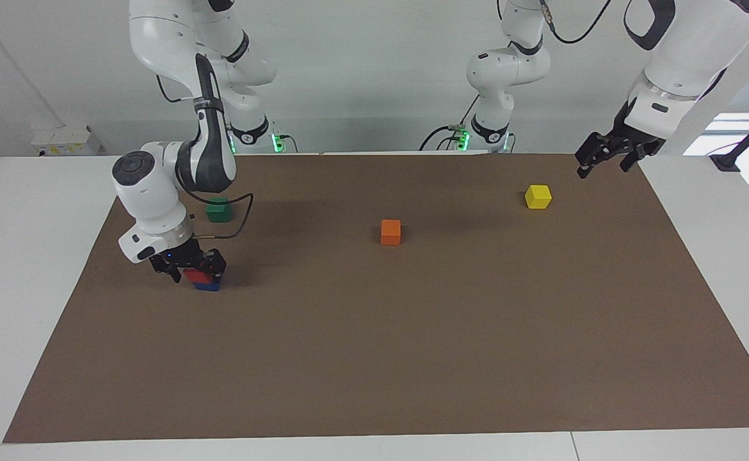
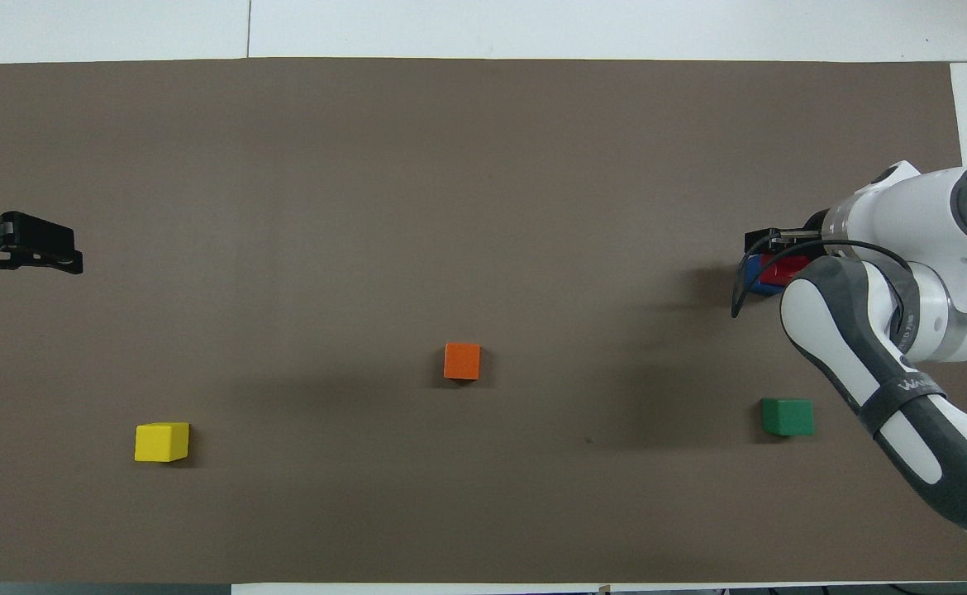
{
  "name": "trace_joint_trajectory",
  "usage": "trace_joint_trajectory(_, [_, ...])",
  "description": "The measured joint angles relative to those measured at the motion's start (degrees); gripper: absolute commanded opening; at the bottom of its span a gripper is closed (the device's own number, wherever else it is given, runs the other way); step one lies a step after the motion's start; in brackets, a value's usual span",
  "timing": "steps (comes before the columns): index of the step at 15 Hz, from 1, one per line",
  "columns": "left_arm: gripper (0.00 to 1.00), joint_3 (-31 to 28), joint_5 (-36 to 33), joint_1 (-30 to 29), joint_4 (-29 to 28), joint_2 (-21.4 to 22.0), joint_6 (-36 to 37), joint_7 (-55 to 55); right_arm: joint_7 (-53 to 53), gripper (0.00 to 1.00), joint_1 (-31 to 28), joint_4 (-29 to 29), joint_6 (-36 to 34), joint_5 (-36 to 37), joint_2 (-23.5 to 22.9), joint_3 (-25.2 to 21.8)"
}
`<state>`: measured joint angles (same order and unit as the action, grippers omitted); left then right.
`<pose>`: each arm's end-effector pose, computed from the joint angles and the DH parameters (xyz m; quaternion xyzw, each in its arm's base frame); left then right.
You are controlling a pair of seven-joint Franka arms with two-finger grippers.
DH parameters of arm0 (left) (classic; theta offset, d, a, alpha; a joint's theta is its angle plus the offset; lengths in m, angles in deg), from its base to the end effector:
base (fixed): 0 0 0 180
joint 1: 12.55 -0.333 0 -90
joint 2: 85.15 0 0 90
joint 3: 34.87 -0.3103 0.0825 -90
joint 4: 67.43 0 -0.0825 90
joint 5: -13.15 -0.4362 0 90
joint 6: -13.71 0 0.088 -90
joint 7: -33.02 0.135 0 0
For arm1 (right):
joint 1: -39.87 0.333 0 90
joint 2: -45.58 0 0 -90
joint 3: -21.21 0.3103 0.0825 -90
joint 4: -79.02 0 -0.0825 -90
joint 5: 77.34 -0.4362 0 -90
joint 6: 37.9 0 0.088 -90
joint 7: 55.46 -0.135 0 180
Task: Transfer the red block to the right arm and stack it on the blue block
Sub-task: 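Lower the red cube onto the blue cube and open the right gripper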
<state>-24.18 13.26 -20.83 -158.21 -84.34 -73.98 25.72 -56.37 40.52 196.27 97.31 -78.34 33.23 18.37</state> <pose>0.5963 -0.0260 0.5886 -0.9989 -0.0427 0.0199 0.0020 0.6360 -0.0236 0.2784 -0.9983 0.0321 -0.0491 0.0006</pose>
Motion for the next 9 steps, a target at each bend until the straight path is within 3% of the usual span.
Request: trace_joint_trajectory(9, [1.00,-0.1,0.0,-0.1,0.0,0.0,0.0,0.0,0.0,1.00,0.5,-12.0,-19.1,0.0,4.1,1.3])
